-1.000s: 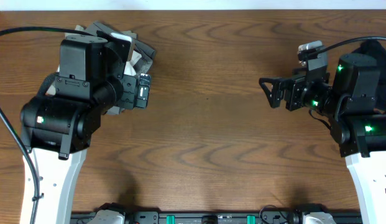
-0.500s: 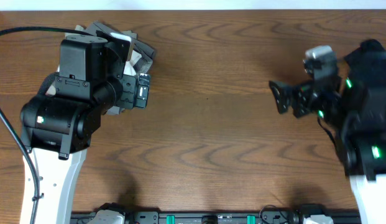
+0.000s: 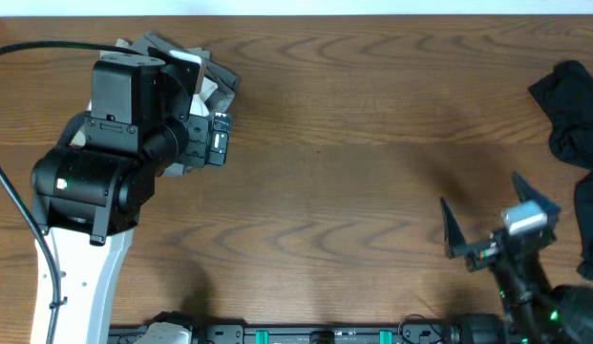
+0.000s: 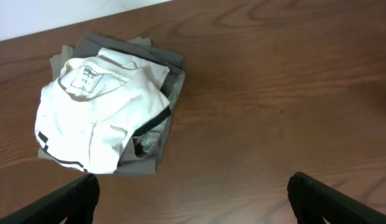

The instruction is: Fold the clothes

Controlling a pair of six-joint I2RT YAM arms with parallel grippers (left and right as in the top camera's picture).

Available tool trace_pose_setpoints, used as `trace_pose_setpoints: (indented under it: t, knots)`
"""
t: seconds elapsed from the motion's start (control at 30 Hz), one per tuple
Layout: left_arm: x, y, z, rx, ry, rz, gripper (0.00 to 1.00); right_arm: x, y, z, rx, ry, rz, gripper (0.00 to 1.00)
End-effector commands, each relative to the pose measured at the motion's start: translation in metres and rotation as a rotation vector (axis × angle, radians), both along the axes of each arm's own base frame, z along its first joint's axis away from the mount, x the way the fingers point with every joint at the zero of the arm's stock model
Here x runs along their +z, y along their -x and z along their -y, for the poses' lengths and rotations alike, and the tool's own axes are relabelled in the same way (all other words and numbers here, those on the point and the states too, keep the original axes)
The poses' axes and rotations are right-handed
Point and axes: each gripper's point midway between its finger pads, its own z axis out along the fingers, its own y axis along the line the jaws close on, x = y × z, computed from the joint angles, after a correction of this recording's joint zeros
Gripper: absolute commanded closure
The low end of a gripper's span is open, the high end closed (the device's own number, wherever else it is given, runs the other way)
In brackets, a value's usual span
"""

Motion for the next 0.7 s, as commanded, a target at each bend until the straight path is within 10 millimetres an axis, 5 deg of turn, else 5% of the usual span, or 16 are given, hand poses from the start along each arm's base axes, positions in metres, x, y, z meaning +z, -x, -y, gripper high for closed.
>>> trace_pose_setpoints:
  t: [0.0, 0.33, 0.67]
  knots:
    - [0.005, 0.000, 0.000, 0.009, 0.004, 0.013, 0.02, -0.019, 0.003, 0.003, -0.015, 0.004, 0.054, 0.01]
    - [0.005, 0.000, 0.000, 0.009, 0.004, 0.013, 0.02, -0.084, -0.027, -0.001, 0.006, -0.089, 0.089, 0.01]
    - [0.005, 0.000, 0.000, 0.009, 0.004, 0.013, 0.02, -0.154, -0.040, -0.003, 0.007, -0.156, -0.058, 0.01]
